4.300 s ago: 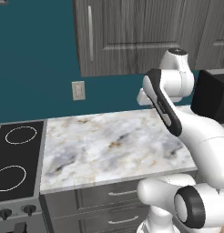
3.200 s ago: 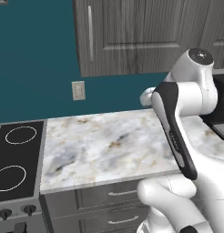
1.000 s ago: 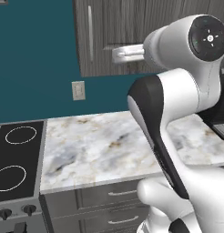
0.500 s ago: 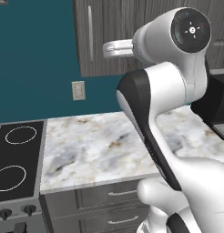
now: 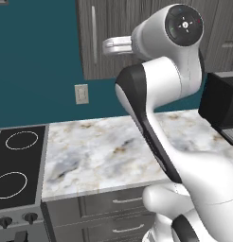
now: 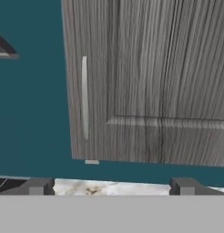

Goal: Open the cabinet and move the ladle to the pot. Then close the cabinet.

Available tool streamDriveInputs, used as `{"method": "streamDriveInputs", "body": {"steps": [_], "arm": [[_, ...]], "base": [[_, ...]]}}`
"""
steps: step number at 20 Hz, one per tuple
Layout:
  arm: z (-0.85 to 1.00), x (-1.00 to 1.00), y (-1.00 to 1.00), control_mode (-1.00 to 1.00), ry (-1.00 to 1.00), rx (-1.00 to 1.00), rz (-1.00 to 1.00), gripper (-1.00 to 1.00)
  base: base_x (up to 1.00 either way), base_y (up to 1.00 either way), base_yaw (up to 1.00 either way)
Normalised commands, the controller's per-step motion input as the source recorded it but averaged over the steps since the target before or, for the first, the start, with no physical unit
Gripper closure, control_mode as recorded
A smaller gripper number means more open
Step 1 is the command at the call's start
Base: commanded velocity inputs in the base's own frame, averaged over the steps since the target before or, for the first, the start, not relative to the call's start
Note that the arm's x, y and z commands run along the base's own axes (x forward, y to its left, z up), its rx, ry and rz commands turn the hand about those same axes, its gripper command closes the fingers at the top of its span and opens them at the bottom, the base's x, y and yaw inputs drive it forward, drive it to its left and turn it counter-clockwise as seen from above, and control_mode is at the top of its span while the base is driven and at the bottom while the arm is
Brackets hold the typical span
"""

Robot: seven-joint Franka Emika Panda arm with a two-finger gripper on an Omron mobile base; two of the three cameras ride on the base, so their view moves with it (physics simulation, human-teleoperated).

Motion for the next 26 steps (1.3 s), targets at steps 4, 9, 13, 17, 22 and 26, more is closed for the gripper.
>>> {"method": "streamDriveInputs", "body": {"steps": [4, 9, 13, 17, 22, 26], "arm": [[-0.02, 0.23, 0.13, -1.0, 0.0, 0.01, 0.0, -1.0], [-0.04, 0.15, 0.1, -1.0, 0.0, 0.06, 0.04, -1.0], [-0.04, 0.22, 0.01, -1.0, 0.0, 0.05, 0.04, -1.0], [-0.04, 0.17, 0.0, -1.0, -0.03, 0.07, 0.06, -1.0], [0.0, 0.11, 0.0, -1.0, -0.03, 0.01, 0.02, -1.0], [0.0, 0.09, 0.01, -1.0, -0.04, -0.05, 0.0, -1.0]], "base": [[0.0, 0.0, 0.0], [0.0, 0.0, 0.0], [0.0, 0.0, 0.0], [0.0, 0.0, 0.0], [0.0, 0.0, 0.0], [0.0, 0.0, 0.0]]}}
